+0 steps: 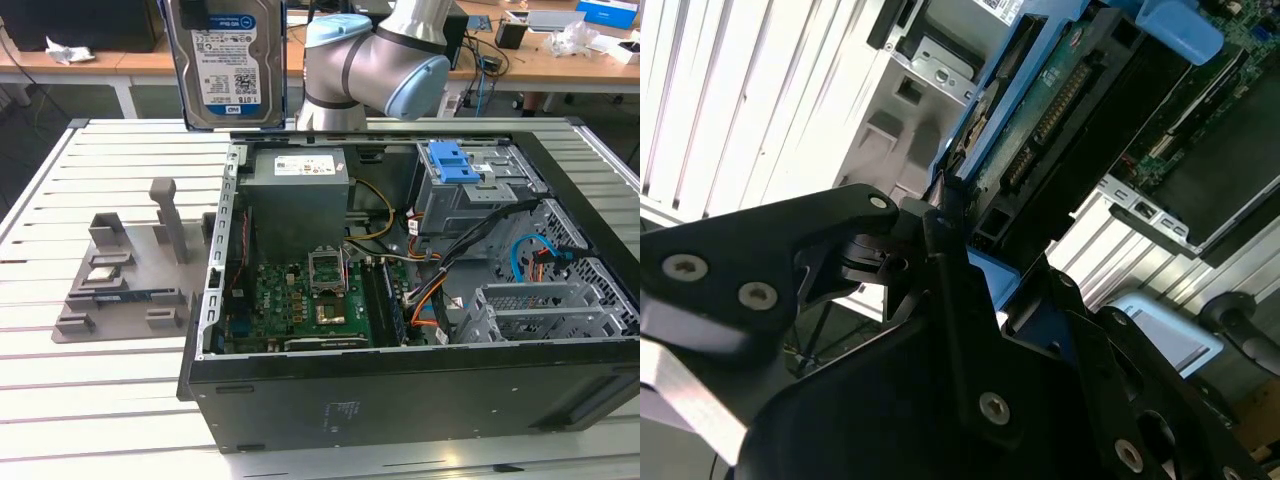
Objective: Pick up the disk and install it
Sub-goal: 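Pick up the disk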
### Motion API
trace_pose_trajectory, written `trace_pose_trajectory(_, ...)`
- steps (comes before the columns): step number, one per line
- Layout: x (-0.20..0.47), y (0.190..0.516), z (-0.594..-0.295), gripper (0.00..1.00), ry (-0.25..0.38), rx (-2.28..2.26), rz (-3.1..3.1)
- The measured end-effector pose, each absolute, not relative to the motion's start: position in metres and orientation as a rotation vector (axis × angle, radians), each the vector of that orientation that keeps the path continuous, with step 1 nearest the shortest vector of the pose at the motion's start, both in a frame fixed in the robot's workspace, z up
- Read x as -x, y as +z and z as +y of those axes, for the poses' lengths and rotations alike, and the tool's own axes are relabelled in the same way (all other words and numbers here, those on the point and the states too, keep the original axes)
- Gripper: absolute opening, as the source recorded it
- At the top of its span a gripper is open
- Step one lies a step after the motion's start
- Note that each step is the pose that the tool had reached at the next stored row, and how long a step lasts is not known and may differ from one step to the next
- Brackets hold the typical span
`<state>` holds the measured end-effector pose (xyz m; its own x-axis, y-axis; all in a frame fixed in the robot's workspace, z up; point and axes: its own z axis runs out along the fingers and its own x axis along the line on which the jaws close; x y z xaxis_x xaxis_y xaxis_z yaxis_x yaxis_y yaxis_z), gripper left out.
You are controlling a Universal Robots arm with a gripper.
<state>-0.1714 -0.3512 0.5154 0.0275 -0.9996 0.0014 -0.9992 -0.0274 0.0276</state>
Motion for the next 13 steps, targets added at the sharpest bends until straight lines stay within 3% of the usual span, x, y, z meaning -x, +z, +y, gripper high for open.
trace_pose_trajectory(13,0.1704,0.5153,-0.3568,0.36,-0.028,-2.237,-2.176)
